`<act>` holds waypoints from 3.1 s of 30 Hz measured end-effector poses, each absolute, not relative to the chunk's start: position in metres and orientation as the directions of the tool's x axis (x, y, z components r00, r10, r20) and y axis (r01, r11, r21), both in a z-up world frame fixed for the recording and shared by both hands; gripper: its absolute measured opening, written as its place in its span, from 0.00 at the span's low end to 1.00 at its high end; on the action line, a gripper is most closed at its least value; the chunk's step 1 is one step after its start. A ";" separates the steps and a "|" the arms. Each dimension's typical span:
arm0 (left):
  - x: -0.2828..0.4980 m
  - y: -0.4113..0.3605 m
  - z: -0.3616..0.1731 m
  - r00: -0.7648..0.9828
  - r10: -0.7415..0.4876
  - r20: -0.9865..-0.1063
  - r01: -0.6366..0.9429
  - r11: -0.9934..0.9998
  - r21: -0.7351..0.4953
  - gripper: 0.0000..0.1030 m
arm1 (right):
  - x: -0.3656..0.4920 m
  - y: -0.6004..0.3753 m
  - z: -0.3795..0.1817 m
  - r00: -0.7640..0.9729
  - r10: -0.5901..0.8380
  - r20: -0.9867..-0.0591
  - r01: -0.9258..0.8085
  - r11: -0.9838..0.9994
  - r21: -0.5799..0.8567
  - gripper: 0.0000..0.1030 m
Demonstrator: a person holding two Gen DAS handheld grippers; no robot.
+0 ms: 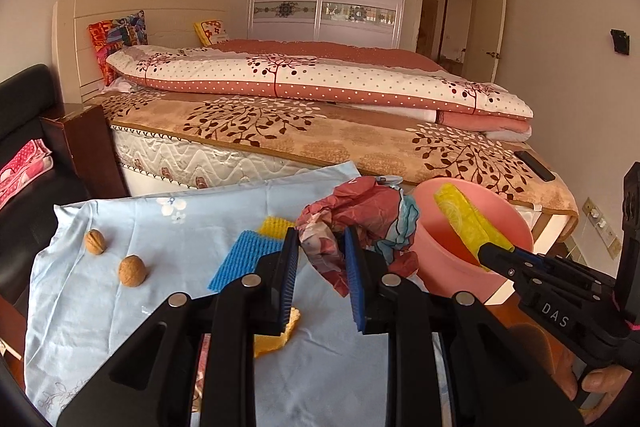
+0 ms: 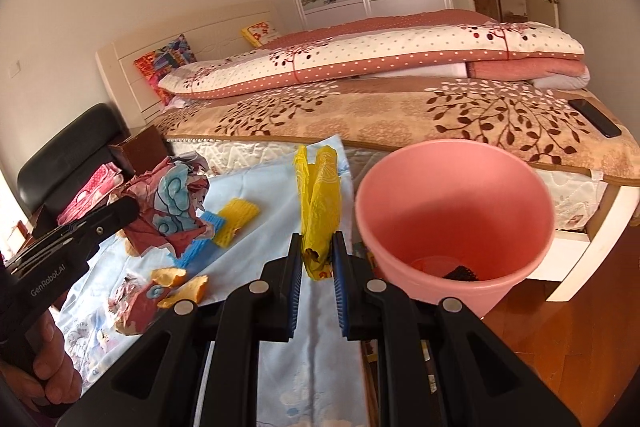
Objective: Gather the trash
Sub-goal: 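Carry the pink wrapper and yellow bag over the pink bucket and open both tools, then move both open tools back over the trash on the sheet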
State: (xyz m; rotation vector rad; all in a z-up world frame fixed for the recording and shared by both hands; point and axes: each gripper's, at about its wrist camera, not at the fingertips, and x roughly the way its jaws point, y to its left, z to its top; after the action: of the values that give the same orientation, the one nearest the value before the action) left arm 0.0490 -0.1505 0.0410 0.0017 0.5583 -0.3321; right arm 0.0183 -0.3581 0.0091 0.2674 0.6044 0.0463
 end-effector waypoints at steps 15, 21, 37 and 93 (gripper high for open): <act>0.073 -0.226 0.029 0.755 -0.389 -0.528 0.400 0.911 -0.100 0.22 | 0.022 -0.414 0.002 0.829 0.004 -0.560 0.173 0.949 0.264 0.14; 0.078 -0.252 0.023 0.739 -0.411 -0.534 0.430 0.898 -0.096 0.22 | 0.024 -0.431 0.000 0.822 -0.036 -0.568 0.216 0.943 0.254 0.14; 0.094 -0.303 0.008 0.707 -0.437 -0.556 0.486 0.871 -0.066 0.22 | 0.037 -0.456 -0.015 0.791 -0.123 -0.600 0.303 0.929 0.210 0.14; 0.117 -0.324 0.011 0.652 -0.433 -0.622 0.501 0.862 -0.075 0.42 | 0.066 -0.479 -0.011 0.731 -0.188 -0.656 0.357 0.925 0.132 0.39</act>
State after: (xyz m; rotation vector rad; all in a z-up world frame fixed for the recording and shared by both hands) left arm 0.1171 -0.3236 0.0114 0.1070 0.6777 -0.5317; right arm 0.0664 -0.4785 -0.0108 0.2579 0.6898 -0.3038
